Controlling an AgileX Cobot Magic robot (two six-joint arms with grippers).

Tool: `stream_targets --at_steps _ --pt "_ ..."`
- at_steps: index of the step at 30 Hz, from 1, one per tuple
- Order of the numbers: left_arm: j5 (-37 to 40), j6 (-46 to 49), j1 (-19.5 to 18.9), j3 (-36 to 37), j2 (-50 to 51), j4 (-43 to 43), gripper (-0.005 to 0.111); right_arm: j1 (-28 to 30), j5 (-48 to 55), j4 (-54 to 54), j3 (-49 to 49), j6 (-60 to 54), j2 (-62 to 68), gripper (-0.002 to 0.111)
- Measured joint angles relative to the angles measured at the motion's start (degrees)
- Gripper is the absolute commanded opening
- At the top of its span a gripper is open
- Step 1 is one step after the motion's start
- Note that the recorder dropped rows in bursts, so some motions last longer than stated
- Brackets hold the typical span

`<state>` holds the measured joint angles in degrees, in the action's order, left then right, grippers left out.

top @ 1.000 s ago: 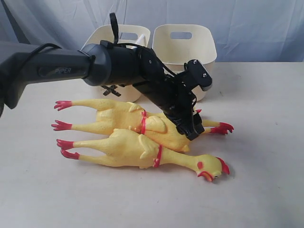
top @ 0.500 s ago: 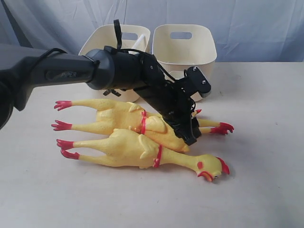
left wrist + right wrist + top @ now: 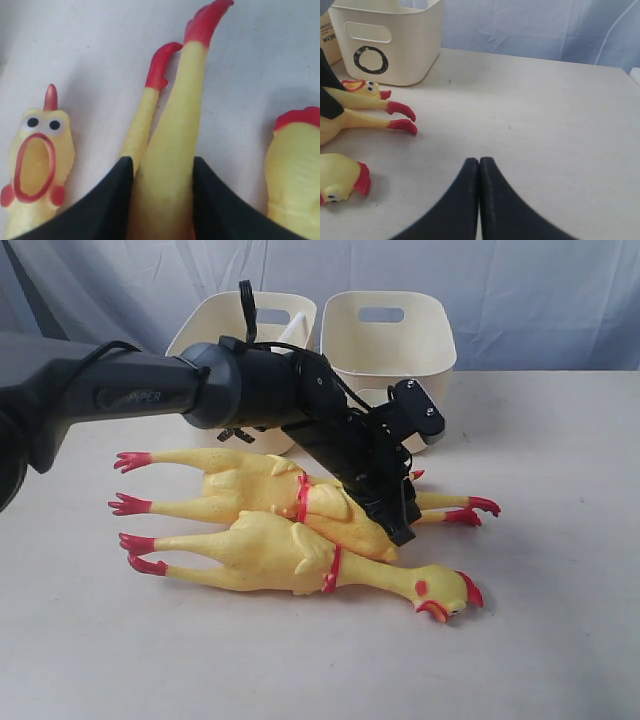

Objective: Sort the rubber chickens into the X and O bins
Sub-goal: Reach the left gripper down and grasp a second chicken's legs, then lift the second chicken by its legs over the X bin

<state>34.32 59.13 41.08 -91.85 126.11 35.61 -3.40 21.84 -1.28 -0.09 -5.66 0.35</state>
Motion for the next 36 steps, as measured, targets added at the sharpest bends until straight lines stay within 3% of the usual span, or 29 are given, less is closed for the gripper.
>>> stream_targets --at_steps 13,29,36 --pt "1.0 0.0 0.0 0.0 -1.73 -1.11 0.0 0.0 0.0 0.0 0.0 0.0 0.0 0.0" --pt "1.0 0.0 0.0 0.0 -11.07 -3.91 0.0 0.0 0.0 0.0 0.0 0.0 0.0 0.0" --pt "-3.56 0.0 0.0 0.0 -14.91 -6.98 0.0 0.0 0.0 0.0 0.0 0.0 0.0 0.0"
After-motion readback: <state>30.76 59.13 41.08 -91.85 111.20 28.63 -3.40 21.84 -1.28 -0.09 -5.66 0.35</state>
